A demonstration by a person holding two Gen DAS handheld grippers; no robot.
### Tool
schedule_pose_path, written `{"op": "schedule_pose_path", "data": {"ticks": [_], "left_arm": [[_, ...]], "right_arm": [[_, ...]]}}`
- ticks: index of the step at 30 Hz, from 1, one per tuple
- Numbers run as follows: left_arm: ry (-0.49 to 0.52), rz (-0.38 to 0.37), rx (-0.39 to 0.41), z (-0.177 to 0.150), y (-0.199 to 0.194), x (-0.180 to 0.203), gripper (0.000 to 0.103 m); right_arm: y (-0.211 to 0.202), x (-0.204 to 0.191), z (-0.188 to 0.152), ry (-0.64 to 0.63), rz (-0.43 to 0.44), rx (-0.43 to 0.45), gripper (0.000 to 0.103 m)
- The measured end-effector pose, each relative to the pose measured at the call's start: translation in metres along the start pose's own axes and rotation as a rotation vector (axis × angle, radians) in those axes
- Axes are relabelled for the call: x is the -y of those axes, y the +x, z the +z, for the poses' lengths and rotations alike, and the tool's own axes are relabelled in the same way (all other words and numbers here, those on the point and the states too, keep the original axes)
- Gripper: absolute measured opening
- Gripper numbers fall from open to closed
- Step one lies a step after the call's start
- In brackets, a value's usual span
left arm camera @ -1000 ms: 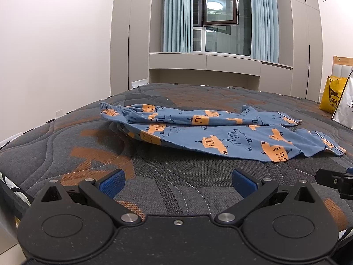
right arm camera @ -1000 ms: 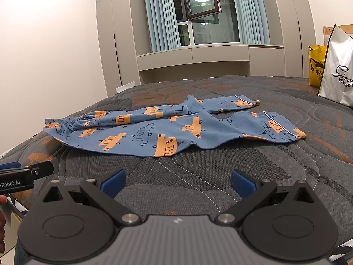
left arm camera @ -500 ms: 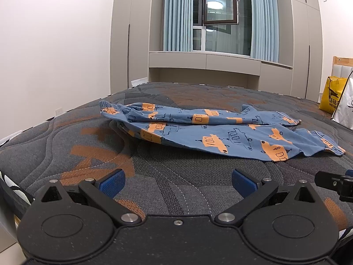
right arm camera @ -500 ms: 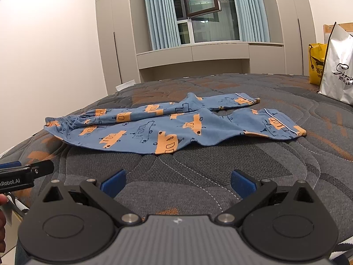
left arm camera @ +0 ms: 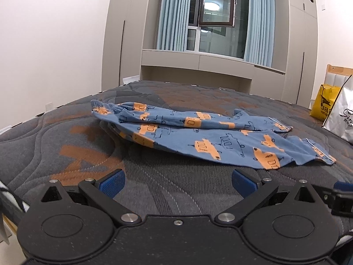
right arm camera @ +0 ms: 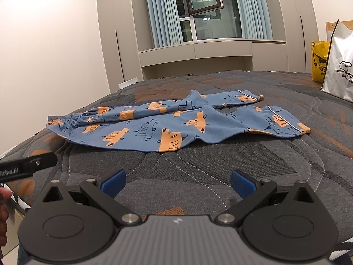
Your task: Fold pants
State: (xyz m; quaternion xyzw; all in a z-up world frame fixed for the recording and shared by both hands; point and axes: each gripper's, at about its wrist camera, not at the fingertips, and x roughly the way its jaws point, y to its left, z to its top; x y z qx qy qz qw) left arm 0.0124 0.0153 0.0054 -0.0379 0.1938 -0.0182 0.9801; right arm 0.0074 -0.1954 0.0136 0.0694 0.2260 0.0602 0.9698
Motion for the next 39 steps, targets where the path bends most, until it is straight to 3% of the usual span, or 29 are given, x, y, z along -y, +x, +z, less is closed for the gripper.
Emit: {"op": "schedule_pose_path", "data": {"ticks": [7, 12, 16, 22, 27, 31, 35, 39], "left_arm": [[-0.067, -0.047, -0.009, 0.031, 0.023, -0.014, 0.103], [-0.07, -0.119, -0.125, 0.05, 0.053, -0.013, 0.103], [-0.082, -0.177, -0.142, 0.059, 0.069, -0.012, 0.103], [-0.269, -0.276, -0.151, 0.081, 0.098, -0.034, 0.103], [-0.283, -0.25, -0.107, 0.096, 0.122, -0.046, 0.103], [-0.321, -0.27, -0.054, 0.102, 0.14, -0.061, 0.103], [-0.264, -0.199, -0.044, 0.117, 0.159, -0.065, 0.103], [-0.119, -0.054, -0.058, 0.135, 0.18, -0.062, 0.103]], "right_arm": [[0.011, 0.004, 0.023, -0.008, 0.021, -0.03, 0.103], [0.023, 0.008, 0.043, -0.027, -0.032, -0.04, 0.103], [0.032, 0.011, 0.055, -0.039, -0.041, -0.028, 0.103], [0.051, 0.014, 0.071, -0.068, -0.023, -0.015, 0.103], [0.069, 0.017, 0.084, -0.118, 0.017, 0.009, 0.103], [0.087, 0.021, 0.097, -0.15, 0.061, 0.024, 0.103], [0.111, 0.027, 0.113, -0.157, 0.121, 0.023, 0.103], [0.134, 0.03, 0.131, -0.165, 0.173, 0.053, 0.103]]}}
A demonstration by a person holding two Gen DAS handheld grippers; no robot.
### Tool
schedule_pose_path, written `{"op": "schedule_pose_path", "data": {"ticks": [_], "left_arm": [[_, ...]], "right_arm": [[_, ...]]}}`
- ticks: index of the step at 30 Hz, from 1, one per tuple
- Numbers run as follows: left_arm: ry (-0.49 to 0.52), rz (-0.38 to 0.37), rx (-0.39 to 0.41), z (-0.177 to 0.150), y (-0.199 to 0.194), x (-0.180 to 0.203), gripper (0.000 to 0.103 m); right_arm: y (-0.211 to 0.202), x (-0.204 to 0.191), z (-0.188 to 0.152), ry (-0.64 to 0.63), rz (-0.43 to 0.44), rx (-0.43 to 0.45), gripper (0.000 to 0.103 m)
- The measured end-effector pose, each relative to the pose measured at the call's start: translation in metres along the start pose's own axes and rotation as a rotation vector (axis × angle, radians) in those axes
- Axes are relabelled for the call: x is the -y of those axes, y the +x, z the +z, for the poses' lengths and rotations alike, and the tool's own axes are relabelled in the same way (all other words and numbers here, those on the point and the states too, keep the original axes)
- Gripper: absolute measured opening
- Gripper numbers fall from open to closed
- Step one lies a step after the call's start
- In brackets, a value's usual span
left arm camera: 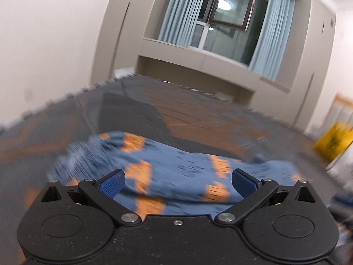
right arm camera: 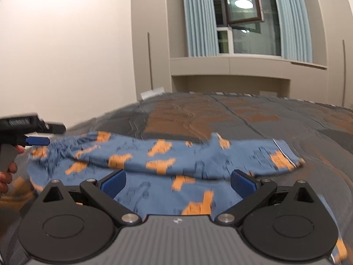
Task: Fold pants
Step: 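Move both grippers down to the pant leg cuffs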
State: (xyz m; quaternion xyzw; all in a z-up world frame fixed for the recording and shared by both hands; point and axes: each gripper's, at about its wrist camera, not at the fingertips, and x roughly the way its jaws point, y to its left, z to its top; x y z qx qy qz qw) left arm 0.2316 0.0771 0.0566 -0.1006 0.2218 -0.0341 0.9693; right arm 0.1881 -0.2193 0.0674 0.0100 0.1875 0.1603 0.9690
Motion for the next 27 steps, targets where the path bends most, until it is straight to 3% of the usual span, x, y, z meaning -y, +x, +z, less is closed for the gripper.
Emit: {"op": "schedule_pose_path", "data": {"ticks": [3, 6, 15, 17, 23, 27], "left_arm": [[0.093, 0.08, 0.011, 0.014, 0.013, -0.001, 0.103], [0.142, 0.114, 0.017, 0.025, 0.017, -0.006, 0.103], [0.446, 0.307, -0.004, 0.05, 0.053, -0.018, 0.103], [0.486, 0.3, -0.018, 0.055, 0.062, -0.023, 0.103], [0.507, 0.131, 0.019, 0.081, 0.088, -0.045, 0.103], [0.473, 0.042, -0.089, 0.094, 0.121, -0.059, 0.103]], "right_arm": [[0.014, 0.006, 0.01, -0.024, 0.061, 0.051, 0.103], [0.03, 0.008, 0.022, -0.063, 0.1, 0.049, 0.103], [0.088, 0.007, 0.051, -0.204, 0.166, -0.08, 0.103], [0.108, 0.007, 0.056, -0.238, 0.154, -0.122, 0.103], [0.16, -0.001, 0.075, -0.45, 0.167, -0.15, 0.103], [0.199, -0.002, 0.086, -0.546, 0.242, -0.193, 0.103]]}}
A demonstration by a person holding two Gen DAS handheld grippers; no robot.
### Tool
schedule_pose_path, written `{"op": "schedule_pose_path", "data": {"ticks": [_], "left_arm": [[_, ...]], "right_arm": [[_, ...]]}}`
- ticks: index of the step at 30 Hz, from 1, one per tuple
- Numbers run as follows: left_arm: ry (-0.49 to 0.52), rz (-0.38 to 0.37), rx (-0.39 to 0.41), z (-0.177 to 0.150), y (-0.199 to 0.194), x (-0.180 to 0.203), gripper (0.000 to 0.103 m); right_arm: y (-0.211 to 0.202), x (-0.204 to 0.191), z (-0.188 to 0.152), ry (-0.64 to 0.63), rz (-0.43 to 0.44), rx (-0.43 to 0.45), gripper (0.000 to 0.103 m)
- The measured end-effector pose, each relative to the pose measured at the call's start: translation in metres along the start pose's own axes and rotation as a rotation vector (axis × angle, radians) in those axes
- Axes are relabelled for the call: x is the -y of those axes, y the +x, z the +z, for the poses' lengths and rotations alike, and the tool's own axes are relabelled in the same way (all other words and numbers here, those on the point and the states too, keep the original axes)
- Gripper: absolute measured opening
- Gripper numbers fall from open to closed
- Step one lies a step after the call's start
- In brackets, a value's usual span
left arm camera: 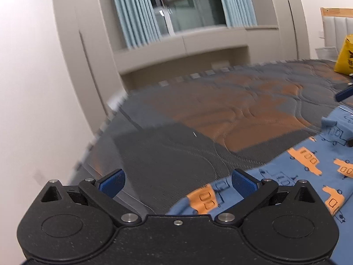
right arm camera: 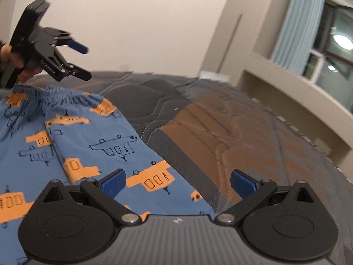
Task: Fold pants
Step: 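Move both grippers down to the pant leg cuffs, then close the left gripper on one cuff while the right gripper grasps the other cuff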
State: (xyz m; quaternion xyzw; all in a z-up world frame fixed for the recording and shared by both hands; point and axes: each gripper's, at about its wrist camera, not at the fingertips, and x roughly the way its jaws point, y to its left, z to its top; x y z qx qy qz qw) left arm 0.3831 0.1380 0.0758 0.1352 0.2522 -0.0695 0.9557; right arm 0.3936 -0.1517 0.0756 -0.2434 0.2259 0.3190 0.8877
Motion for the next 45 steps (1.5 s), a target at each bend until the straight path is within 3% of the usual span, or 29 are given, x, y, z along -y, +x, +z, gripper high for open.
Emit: {"op": "schedule_pose_path", "data": {"ticks": [7, 9, 14, 19, 21, 23, 25, 26, 27, 28, 33, 38, 43, 45], "left_arm": [[0.116, -0.087, -0.154, 0.0, 0.052, -0.009, 0.102], [0.125, -0.108, -0.182, -0.002, 0.063, -0.012, 0.102], [-0.016, -0.081, -0.199, -0.001, 0.082, -0.036, 0.092], [-0.069, -0.215, -0.217, -0.006, 0.087, -0.041, 0.087], [-0.055, -0.239, -0.239, -0.009, 0.088, -0.038, 0.076], [-0.04, -0.226, -0.281, -0.011, 0.092, -0.032, 0.042], [-0.066, -0.184, -0.352, -0.015, 0.098, -0.031, 0.032], [-0.099, -0.184, -0.343, -0.015, 0.096, -0.033, 0.025], [-0.122, -0.192, -0.337, -0.015, 0.094, -0.035, 0.017], [-0.134, -0.204, -0.328, -0.015, 0.091, -0.035, 0.001], [-0.141, -0.132, -0.278, -0.009, 0.077, -0.032, 0.0], [-0.098, -0.027, -0.174, 0.004, 0.064, -0.034, 0.0], [-0.121, 0.002, -0.262, -0.009, 0.092, -0.036, 0.0], [-0.123, 0.004, -0.262, -0.016, 0.098, -0.038, 0.0]], "right_arm": [[0.065, 0.036, 0.001, 0.125, 0.142, -0.129, 0.085], [0.075, 0.04, -0.002, 0.137, 0.168, -0.145, 0.084], [0.087, 0.05, -0.01, 0.138, 0.18, -0.161, 0.084], [0.094, 0.059, -0.02, 0.206, 0.219, -0.197, 0.075], [0.093, 0.061, -0.023, 0.228, 0.232, -0.194, 0.071], [0.091, 0.063, -0.022, 0.241, 0.237, -0.184, 0.045], [0.09, 0.064, -0.019, 0.252, 0.225, -0.181, 0.026], [0.09, 0.064, -0.018, 0.252, 0.221, -0.183, 0.018], [0.09, 0.062, -0.017, 0.247, 0.221, -0.184, 0.015], [0.089, 0.059, -0.016, 0.234, 0.22, -0.185, 0.009], [0.087, 0.042, -0.005, 0.154, 0.156, -0.18, 0.003], [0.087, 0.035, 0.016, 0.101, 0.053, -0.106, 0.003], [0.115, 0.033, 0.02, 0.101, 0.049, -0.141, 0.003], [0.128, 0.031, 0.016, 0.095, 0.036, -0.158, 0.003]]}}
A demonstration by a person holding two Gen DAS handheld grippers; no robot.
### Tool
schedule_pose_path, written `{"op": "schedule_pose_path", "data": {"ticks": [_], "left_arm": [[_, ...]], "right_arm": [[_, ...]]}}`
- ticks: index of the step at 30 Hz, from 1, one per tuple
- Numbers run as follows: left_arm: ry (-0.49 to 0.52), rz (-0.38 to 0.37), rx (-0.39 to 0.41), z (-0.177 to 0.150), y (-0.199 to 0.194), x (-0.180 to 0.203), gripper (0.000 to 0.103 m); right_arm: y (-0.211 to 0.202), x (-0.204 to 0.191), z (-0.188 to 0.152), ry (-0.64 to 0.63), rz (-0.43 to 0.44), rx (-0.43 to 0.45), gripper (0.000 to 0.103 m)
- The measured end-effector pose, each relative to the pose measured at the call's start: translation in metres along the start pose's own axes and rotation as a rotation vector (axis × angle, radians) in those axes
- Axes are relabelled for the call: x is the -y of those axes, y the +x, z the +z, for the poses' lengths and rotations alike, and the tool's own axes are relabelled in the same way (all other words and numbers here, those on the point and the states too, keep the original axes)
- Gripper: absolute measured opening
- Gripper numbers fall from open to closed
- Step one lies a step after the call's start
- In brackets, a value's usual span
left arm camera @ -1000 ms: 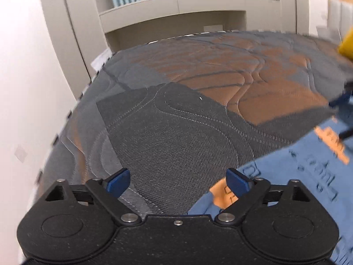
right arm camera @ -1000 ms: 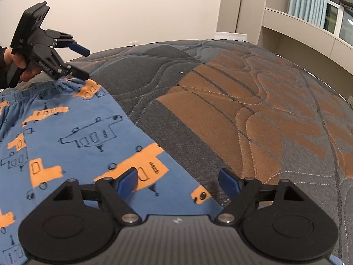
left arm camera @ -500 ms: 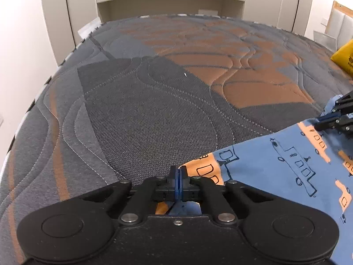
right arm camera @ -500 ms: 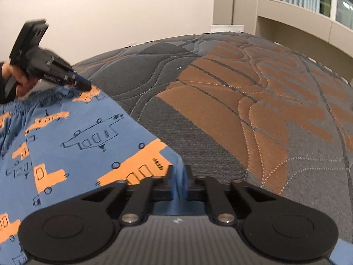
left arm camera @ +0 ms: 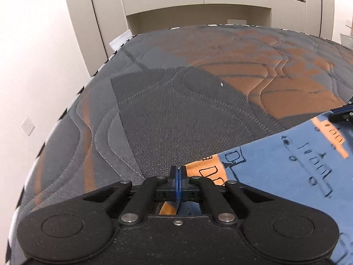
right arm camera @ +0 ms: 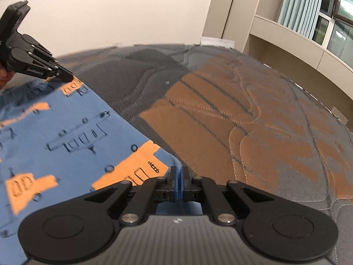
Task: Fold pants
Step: 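Close the left gripper on one cuff while the right gripper grasps the other cuff, then lift the cuffs with both grippers and fold the legs over toward the waistband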
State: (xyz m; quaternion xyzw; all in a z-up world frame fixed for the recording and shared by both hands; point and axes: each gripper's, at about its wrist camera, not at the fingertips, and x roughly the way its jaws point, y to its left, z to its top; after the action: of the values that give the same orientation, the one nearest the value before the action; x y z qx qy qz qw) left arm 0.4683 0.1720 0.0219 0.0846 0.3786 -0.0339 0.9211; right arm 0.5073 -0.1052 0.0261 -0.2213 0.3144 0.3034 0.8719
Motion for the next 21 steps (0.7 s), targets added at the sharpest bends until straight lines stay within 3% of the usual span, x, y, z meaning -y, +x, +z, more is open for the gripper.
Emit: {"op": "schedule_pose_path", "data": {"ticks": [3, 6, 8, 10, 13, 14, 15, 16, 17, 21], "left_arm": [[-0.014, -0.023, 0.014, -0.001, -0.001, -0.004, 0.0], [-0.042, -0.066, 0.017, 0.001, -0.007, -0.015, 0.02], [-0.063, -0.083, 0.031, 0.0, -0.013, -0.024, 0.034], [-0.065, -0.119, 0.036, 0.0, -0.015, -0.03, 0.038], [-0.042, -0.152, 0.005, -0.002, -0.013, -0.032, 0.039], [-0.033, -0.151, -0.008, -0.003, -0.011, -0.032, 0.031], [-0.03, -0.149, -0.015, -0.004, -0.009, -0.031, 0.019], [-0.042, -0.163, -0.016, -0.005, -0.009, -0.032, 0.003], [-0.057, -0.171, -0.01, -0.007, -0.011, -0.032, 0.002], [-0.057, -0.146, 0.032, -0.007, -0.027, -0.024, 0.0]], "right_arm": [[0.007, 0.0, 0.001, 0.001, -0.003, 0.008, 0.003], [-0.001, 0.009, 0.001, 0.021, 0.042, 0.021, 0.01], [-0.007, 0.019, 0.003, 0.065, 0.084, 0.046, 0.037], [-0.007, 0.028, 0.005, 0.121, 0.128, 0.059, 0.046], [0.005, 0.03, 0.005, 0.146, 0.144, 0.014, 0.045], [0.011, 0.029, 0.004, 0.149, 0.149, -0.004, 0.042], [0.013, 0.027, 0.003, 0.153, 0.146, -0.003, 0.036], [0.013, 0.025, 0.003, 0.155, 0.15, 0.011, 0.012], [0.012, 0.023, 0.004, 0.158, 0.154, 0.016, 0.004], [-0.001, 0.008, 0.006, 0.117, 0.099, 0.034, 0.003]]}}
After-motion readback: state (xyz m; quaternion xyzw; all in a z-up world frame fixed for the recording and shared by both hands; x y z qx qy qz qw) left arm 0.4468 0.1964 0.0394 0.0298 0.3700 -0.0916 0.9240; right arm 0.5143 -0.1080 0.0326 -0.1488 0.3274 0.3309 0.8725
